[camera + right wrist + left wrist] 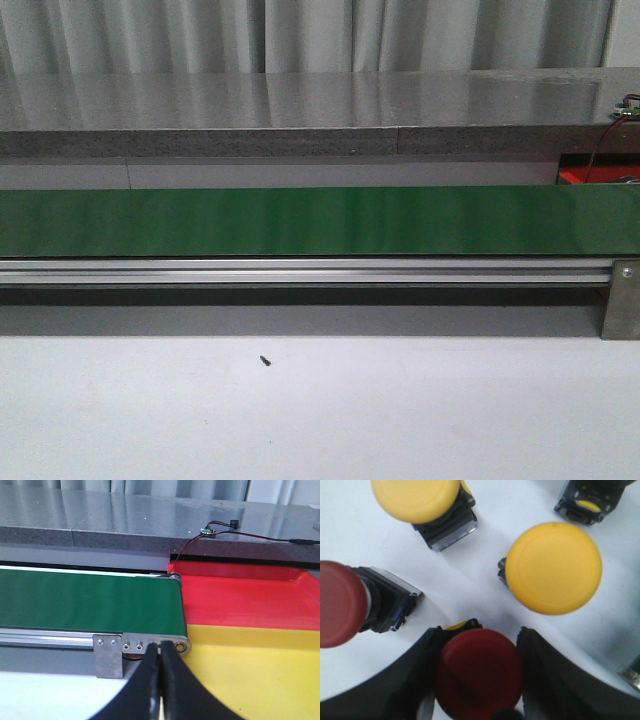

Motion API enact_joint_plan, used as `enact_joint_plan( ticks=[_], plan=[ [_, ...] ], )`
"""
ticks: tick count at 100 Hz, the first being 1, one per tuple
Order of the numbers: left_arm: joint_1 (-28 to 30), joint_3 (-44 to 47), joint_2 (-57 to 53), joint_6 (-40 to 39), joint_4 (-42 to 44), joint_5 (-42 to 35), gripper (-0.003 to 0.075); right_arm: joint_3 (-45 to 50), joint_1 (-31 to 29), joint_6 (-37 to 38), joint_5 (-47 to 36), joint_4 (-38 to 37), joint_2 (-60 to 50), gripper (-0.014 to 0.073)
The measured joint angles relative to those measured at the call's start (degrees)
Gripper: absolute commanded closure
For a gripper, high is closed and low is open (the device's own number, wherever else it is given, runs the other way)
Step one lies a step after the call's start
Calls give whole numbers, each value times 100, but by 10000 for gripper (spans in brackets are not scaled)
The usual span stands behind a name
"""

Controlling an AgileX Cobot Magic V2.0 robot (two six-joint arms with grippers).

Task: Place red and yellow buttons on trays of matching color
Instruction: 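Grasp a red push button with the left gripper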

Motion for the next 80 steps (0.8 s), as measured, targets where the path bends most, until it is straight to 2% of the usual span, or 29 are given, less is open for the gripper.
enact_joint_plan(
  ticks=[23, 46, 64, 80],
  plan=[
    [0, 0, -160, 0, 4, 119, 514, 0, 0, 0, 0, 0, 0, 662],
    [0, -39, -967, 47, -110, 351, 514, 0, 0, 0, 0, 0, 0, 662],
    [-121, -326, -1583, 661, -718, 626, 514, 0, 0, 0, 0, 0, 0, 662],
    [-500, -642, -1699, 1400, -1555, 734, 514, 0, 0, 0, 0, 0, 0, 662]
  ],
)
